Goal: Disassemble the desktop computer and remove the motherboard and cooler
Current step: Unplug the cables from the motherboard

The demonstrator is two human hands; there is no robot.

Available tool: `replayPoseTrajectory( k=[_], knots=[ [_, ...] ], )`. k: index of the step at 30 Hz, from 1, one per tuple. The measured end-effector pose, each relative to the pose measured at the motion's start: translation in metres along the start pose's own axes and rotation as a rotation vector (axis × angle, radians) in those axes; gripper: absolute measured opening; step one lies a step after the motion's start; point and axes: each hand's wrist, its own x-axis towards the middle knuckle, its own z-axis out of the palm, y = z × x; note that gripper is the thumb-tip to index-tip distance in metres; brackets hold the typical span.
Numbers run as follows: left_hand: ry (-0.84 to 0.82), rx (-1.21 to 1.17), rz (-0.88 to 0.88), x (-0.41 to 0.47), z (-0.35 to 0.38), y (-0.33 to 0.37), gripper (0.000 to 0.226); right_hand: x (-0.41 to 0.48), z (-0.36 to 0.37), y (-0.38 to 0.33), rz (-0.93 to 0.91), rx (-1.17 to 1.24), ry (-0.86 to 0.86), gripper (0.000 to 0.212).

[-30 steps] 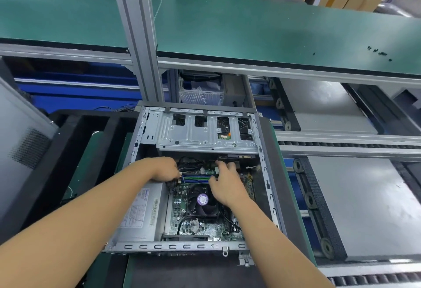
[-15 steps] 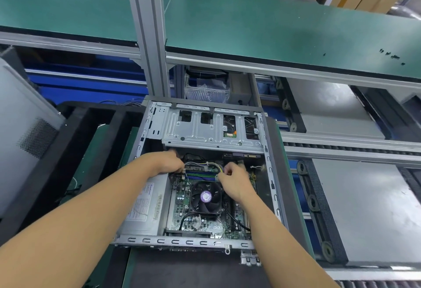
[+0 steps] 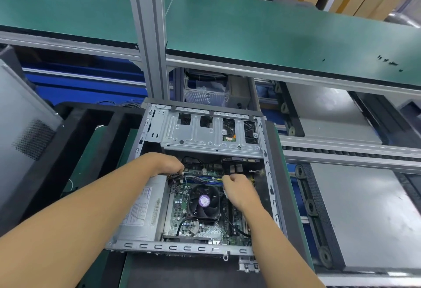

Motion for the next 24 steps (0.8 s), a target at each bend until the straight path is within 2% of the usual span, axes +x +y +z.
replayPoseTrajectory(
  k=[4, 9, 13, 16, 20, 24],
  knots=[
    [0.043, -0.029, -0.033, 0.006, 0.001, -0.006, 0.034, 0.003, 0.003, 0.005, 0.021, -0.102, -0.029, 0.029],
    [0.049, -0.078, -0.017, 0.011, 0.002, -0.015, 0.041, 0.003, 0.003, 0.004, -0.001, -0.072, -0.039, 0.031],
    [0.144, -0.107, 0.024, 0.01, 0.003, -0.018, 0.018, 0.001, 0.002, 0.002, -0.018, -0.063, -0.042, 0.032],
    [0.226, -0.147, 0.152, 0.003, 0.001, -0.02, 0.007, 0.002, 0.002, 0.002, -0.043, -0.04, -0.033, 0.031],
    [0.137, -0.044, 0.25, -0.012, -0.004, -0.02, 0.025, 0.001, 0.002, -0.002, -0.183, 0.107, -0.007, 0.027],
    [0.041, 0.204, 0.327, -0.028, -0.013, -0.018, 0.03, -0.006, 0.003, -0.011, -0.451, 0.199, -0.002, 0.014]
  ],
)
